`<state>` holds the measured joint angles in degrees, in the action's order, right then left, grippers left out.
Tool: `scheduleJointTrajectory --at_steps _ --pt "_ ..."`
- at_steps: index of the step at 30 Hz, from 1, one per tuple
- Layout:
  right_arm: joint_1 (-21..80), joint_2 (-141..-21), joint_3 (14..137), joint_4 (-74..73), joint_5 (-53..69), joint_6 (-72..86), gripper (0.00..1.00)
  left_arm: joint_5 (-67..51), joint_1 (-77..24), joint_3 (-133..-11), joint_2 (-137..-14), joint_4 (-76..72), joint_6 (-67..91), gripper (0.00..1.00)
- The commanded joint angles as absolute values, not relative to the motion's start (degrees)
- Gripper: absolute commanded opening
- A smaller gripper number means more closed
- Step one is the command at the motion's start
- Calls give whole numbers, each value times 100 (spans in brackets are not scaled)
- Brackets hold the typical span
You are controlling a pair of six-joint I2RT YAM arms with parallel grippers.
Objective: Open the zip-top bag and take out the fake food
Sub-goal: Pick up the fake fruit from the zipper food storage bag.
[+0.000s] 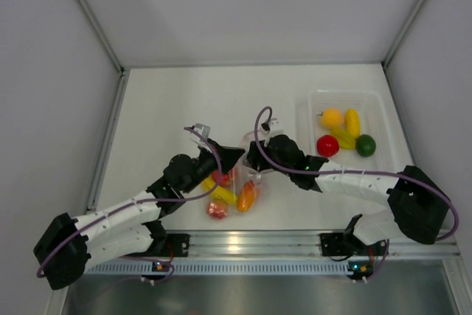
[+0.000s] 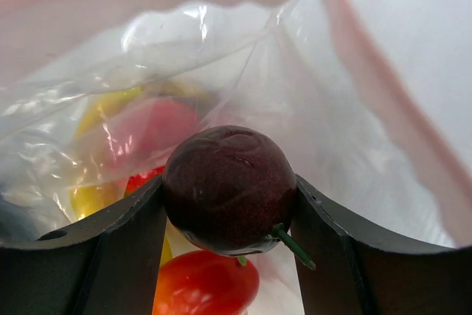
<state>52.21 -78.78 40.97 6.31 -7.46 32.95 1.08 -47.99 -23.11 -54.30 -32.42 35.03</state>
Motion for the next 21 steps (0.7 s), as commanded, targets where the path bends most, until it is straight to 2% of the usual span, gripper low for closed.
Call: scheduleJointTrajectory --at_steps 1,4,8,12,16,21 --pt "5098 -7655 4421 282 -1107 3147 21 896 -4729 -2110 -5239 -3225 3577 0" --pt "5089 -7655 4509 140 -1126 3164 20 958 -4729 -2144 -5238 -3138 3551 0" --pt "5045 -7374 4298 772 -476 3138 20 721 -4729 -2250 -5466 -3138 3524 0" --pt "5045 -7181 4377 879 -422 3138 20 326 -4729 -2355 -5660 -3146 3577 0" --pt "5045 -7207 4789 371 -527 3032 20 62 -4729 -2470 -5722 -3155 3551 0" --pt "5045 -7172 5115 26 -729 2900 20 280 -4729 -2461 -5722 -3146 3533 0"
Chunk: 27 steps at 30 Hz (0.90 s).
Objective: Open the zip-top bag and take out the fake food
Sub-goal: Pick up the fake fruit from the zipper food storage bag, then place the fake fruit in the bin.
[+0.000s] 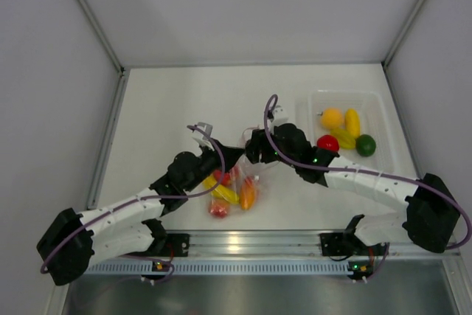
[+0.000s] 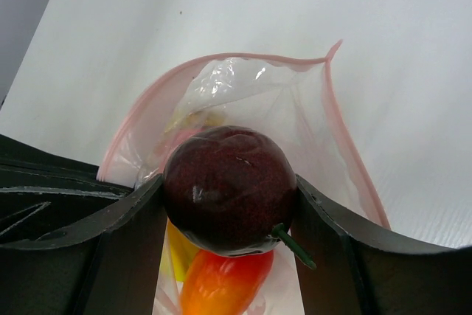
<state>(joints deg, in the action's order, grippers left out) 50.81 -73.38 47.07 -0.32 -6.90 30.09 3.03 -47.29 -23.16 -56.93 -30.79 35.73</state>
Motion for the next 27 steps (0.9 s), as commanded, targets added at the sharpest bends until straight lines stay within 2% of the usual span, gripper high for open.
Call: scheduleJointTrajectory --at_steps 1,7,16,22,27 --pt "5045 -7137 5115 18 -712 2892 20 316 -4729 -2452 -5722 -3146 3542 0" --pt "5036 -7015 5353 -843 -861 2716 19 1246 -4720 -2224 -5590 -3138 3884 0" --pt "4878 -6233 5265 -1449 -677 2575 19 1231 -4720 -2250 -5625 -3138 3981 0" --pt "4088 -5442 5378 -1994 -764 2382 19 994 -4720 -2241 -5467 -3138 3885 0" --pt "2604 -5299 5572 -2663 -538 2031 20 958 -4720 -2618 -5528 -2559 3876 0"
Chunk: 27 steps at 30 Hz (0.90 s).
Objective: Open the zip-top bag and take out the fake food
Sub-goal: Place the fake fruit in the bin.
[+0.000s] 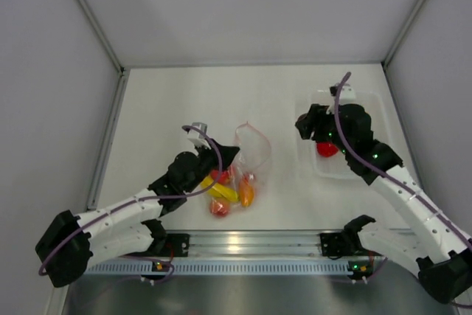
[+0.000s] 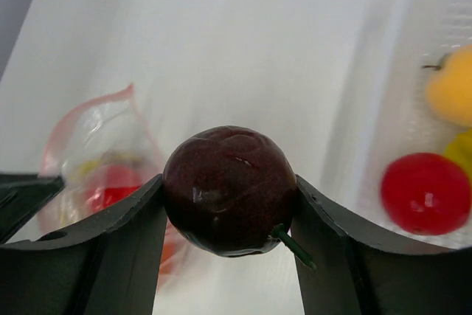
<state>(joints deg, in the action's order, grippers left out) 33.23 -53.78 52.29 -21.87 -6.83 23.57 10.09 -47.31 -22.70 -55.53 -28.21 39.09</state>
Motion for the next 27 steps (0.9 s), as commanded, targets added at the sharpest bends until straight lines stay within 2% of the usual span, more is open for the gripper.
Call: scheduleJointTrajectory --at_steps 1,4,7,21,24,27 --pt "2036 -5326 5546 -2698 -414 2004 20 958 -4711 -2724 -5572 -2427 3850 0" --pt "1059 -5510 5423 -2856 -307 1934 20 827 -4650 -2988 -5686 -2075 3823 0" --pt "704 -5800 5353 -3207 -868 1793 21 651 -4544 -3181 -5695 -1917 3745 0" --pt "659 -6038 4817 -3832 -1634 2109 28 -158 -3894 -4166 -6187 -994 3569 0" --pt "642 -6012 4694 -3946 -1678 2171 33 -176 -3885 -4271 -6170 -835 3498 0" --pt "650 -5986 4562 -4060 -1879 2250 52 -211 -3876 -4306 -6135 -730 3437 0"
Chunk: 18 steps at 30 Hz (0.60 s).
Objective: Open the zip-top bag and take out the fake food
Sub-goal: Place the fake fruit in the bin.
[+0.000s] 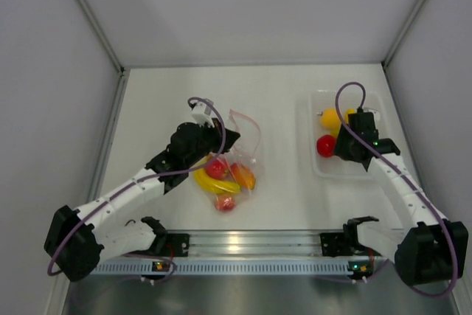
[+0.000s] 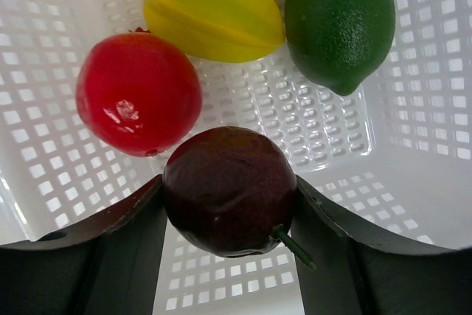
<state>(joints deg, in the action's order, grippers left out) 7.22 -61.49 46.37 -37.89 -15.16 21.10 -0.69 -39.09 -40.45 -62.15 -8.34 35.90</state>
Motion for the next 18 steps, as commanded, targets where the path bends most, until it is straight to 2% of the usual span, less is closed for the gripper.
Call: scheduleJointTrajectory --at_steps 1,3,4,7,9,13,14,17,18 --pt "642 -5951 4518 -4052 -1959 2267 53 -237 -3867 -4307 -6126 -721 3437 0" --pt "642 -5828 4448 -4034 -2013 2285 56 -281 -3867 -4333 -6117 -703 3410 0" --pt "642 -5784 4430 -4017 -1978 2311 70 -360 -3867 -4377 -6143 -703 3384 0" --pt "650 -5625 4465 -3999 -1942 2312 82 -553 -3858 -4508 -6248 -686 3331 0" --pt "650 -5590 4535 -4016 -1942 2215 84 -676 -3858 -4596 -6310 -668 3261 0" --pt "650 -5485 4702 -4043 -1951 2136 96 -1264 -3736 -4816 -6564 -659 2972 0" --pt "650 -5441 4737 -3991 -1899 2084 98 -1762 -3648 -4999 -6652 -659 2936 0" --pt "650 -5020 4878 -3806 -1680 2126 99 -2600 -3157 -5500 -7126 -206 2629 0" --pt "650 -4731 4887 -3553 -1226 2118 99 -2854 -2981 -6076 -7293 59 2454 0"
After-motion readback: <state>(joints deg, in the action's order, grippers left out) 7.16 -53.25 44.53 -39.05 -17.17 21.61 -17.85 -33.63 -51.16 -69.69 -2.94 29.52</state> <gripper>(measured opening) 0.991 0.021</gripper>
